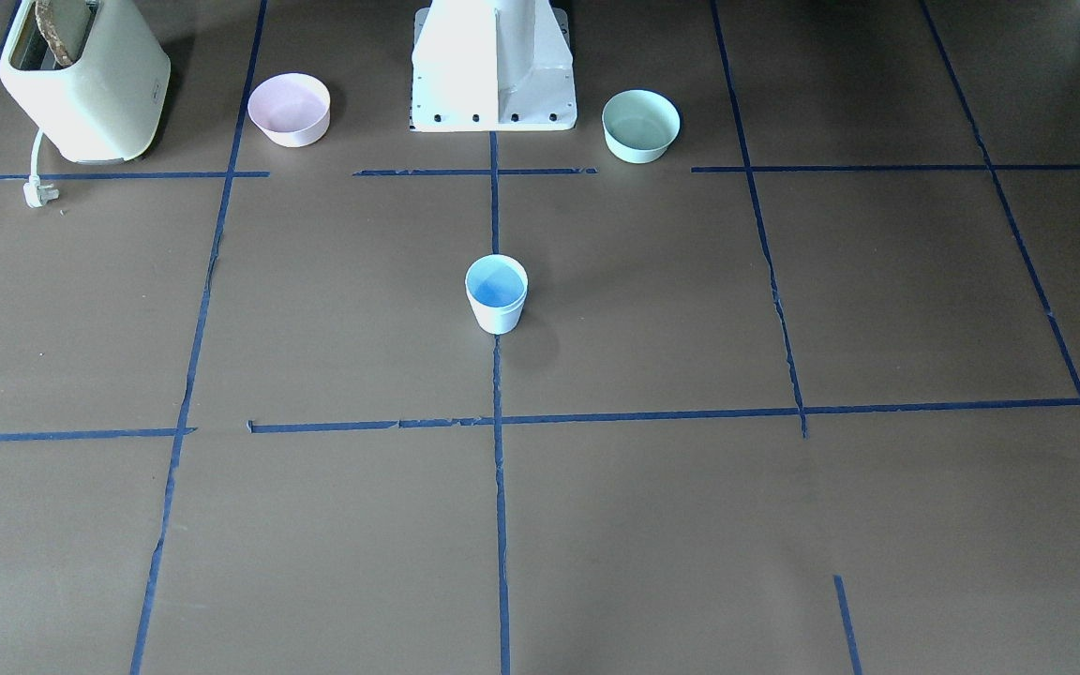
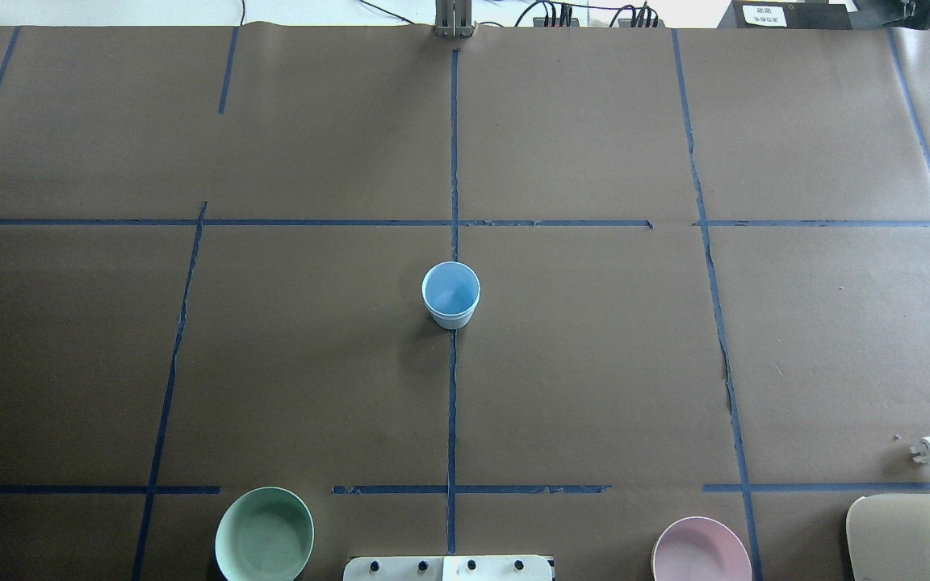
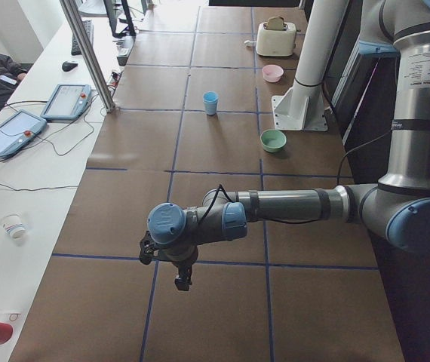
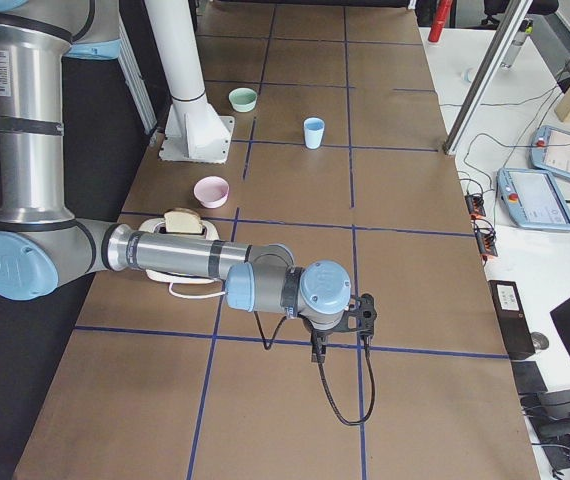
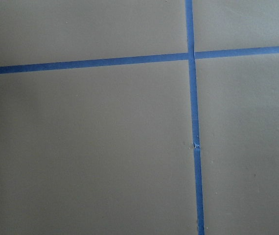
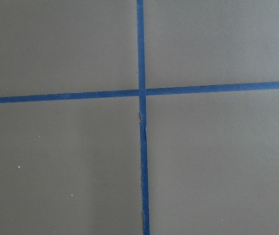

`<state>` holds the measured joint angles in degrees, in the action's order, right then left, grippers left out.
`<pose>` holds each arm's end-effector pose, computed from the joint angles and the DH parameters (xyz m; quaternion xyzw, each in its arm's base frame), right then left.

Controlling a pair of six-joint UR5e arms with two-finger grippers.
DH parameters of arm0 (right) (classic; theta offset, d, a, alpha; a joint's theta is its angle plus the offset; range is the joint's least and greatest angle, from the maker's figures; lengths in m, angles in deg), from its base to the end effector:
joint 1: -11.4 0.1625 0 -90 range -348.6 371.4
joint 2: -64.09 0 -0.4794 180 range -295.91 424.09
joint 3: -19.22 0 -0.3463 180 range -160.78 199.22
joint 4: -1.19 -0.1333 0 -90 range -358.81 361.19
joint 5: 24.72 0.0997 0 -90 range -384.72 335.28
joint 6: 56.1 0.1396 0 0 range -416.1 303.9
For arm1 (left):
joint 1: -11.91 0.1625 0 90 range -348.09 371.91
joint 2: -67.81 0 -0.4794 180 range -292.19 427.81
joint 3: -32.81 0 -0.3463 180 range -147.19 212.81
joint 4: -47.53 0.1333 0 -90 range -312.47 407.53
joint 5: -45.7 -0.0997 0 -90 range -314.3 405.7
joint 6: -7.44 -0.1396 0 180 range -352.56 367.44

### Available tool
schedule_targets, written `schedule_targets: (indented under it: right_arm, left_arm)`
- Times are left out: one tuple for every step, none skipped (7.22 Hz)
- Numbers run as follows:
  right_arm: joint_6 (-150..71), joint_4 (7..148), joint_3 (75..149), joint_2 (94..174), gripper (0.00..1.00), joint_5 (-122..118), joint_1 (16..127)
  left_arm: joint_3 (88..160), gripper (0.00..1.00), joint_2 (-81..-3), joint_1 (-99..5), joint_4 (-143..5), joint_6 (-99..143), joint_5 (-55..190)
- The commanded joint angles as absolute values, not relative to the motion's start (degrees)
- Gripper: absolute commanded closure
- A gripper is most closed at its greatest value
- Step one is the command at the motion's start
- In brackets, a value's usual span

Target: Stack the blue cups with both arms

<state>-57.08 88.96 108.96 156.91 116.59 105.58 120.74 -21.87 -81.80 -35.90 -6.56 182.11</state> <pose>0.0549 -0.4177 0.7487 0.0128 -0.4328 0.0284 0.9010 -0.0597 -0.4238 0.7669 -0.0105 0.3992 0.0515 0.9154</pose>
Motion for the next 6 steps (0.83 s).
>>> schedule_targets:
  right_arm:
    - [-57.15, 89.16, 109.13, 156.90, 0.00, 115.81, 105.62]
    - [-57.15, 89.16, 109.22, 156.90, 0.00, 115.81, 105.62]
    - [-57.15, 89.16, 109.22, 156.82, 0.00, 115.81, 105.62]
    - [-57.15, 89.16, 109.22, 156.82, 0.00, 115.81, 105.62]
    - [-57.15, 89.16, 109.22, 156.82, 0.00, 115.47, 105.62]
    - [-57.15, 89.16, 109.22, 156.82, 0.00, 115.38, 105.62]
  left_arm:
    - [120.97, 0.00, -21.83, -81.70, -38.15, -6.45, 181.84]
    - [120.97, 0.00, -21.83, -81.52, -38.86, -6.45, 181.84]
    - [121.05, 0.00, -21.92, -81.43, -38.96, -6.54, 181.84]
    - [121.14, 0.00, -22.01, -81.43, -39.65, -6.45, 181.75]
    - [121.06, 0.00, -21.92, -81.43, -40.09, -6.36, 181.75]
    - [121.05, 0.00, -21.92, -81.43, -40.19, -6.27, 181.75]
